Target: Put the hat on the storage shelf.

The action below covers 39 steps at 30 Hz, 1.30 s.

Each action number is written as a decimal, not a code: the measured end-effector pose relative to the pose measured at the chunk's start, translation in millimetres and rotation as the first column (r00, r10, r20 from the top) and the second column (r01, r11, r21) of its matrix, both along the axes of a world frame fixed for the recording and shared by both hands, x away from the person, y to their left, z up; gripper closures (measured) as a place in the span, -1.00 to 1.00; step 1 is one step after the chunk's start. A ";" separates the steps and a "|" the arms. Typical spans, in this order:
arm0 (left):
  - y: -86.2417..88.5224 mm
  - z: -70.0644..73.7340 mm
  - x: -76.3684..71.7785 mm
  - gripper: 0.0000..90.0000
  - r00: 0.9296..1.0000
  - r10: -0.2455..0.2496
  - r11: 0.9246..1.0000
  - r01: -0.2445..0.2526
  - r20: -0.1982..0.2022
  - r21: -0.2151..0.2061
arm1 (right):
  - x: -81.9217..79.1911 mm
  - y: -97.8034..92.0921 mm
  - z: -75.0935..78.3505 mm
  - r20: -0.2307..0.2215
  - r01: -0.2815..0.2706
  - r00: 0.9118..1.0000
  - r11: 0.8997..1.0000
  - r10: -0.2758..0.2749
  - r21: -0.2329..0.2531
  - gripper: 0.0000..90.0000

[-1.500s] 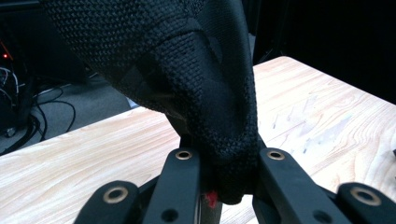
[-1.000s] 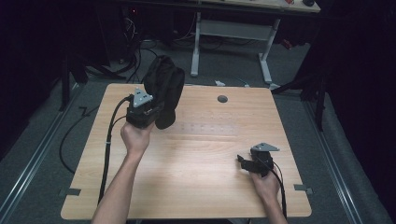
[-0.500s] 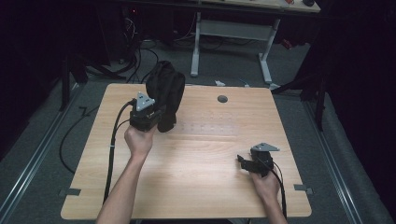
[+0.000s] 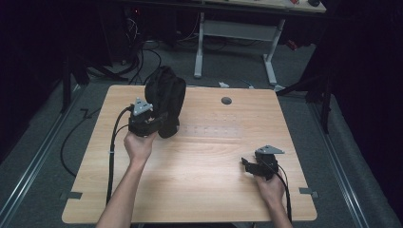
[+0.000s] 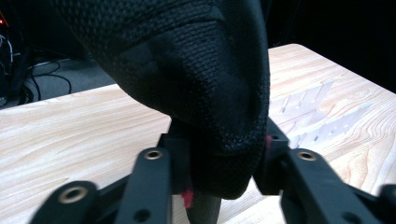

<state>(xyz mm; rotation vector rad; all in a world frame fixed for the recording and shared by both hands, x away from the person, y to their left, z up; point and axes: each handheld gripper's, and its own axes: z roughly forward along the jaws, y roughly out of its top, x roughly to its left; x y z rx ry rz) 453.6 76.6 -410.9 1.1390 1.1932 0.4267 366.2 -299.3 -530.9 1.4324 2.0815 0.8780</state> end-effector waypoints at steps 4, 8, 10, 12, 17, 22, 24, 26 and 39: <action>1.3 1.4 -0.6 0.08 1.000 0.007 1.000 -0.007 -0.006 -0.001 | 0.0 0.0 0.0 0.000 0.000 1.000 1.000 0.000 0.000 -0.24; 3.2 1.4 -1.5 -0.15 1.000 -0.003 1.000 0.003 -0.025 -0.003 | 0.0 0.0 0.0 0.000 0.000 1.000 1.000 0.000 0.000 -0.24; 4.7 1.4 -2.6 -0.23 1.000 -0.007 1.000 0.007 -0.028 -0.002 | 0.0 0.0 0.0 0.000 0.000 1.000 1.000 0.000 0.000 -0.24; 6.7 1.8 -4.1 -0.29 1.000 -0.005 1.000 0.005 -0.027 -0.006 | 0.0 0.0 0.0 0.000 0.000 1.000 1.000 0.000 0.000 -0.24; 13.8 3.2 -10.4 -0.43 0.999 -0.017 1.000 0.016 -0.038 -0.025 | 0.0 -0.1 0.0 0.000 0.000 1.000 1.000 0.000 0.000 -0.24; 22.3 4.3 -19.1 -0.46 0.999 -0.024 0.999 0.023 -0.039 -0.036 | 0.0 0.0 0.0 0.000 0.000 1.000 1.000 0.000 0.000 -0.24; 25.4 4.3 -22.1 -0.46 0.999 -0.021 0.999 0.020 -0.037 -0.041 | 0.0 -0.1 0.0 0.000 0.000 1.000 1.000 0.000 0.000 -0.24; 28.5 4.3 -25.4 -0.46 0.999 -0.024 0.999 0.022 -0.037 -0.044 | 0.0 0.0 0.0 0.000 0.000 1.000 1.000 0.000 0.000 -0.24; 43.1 -3.3 -45.2 -0.42 0.999 -0.021 0.998 0.018 -0.045 -0.067 | 0.1 -0.1 0.0 0.000 0.000 1.000 1.000 0.000 0.001 -0.25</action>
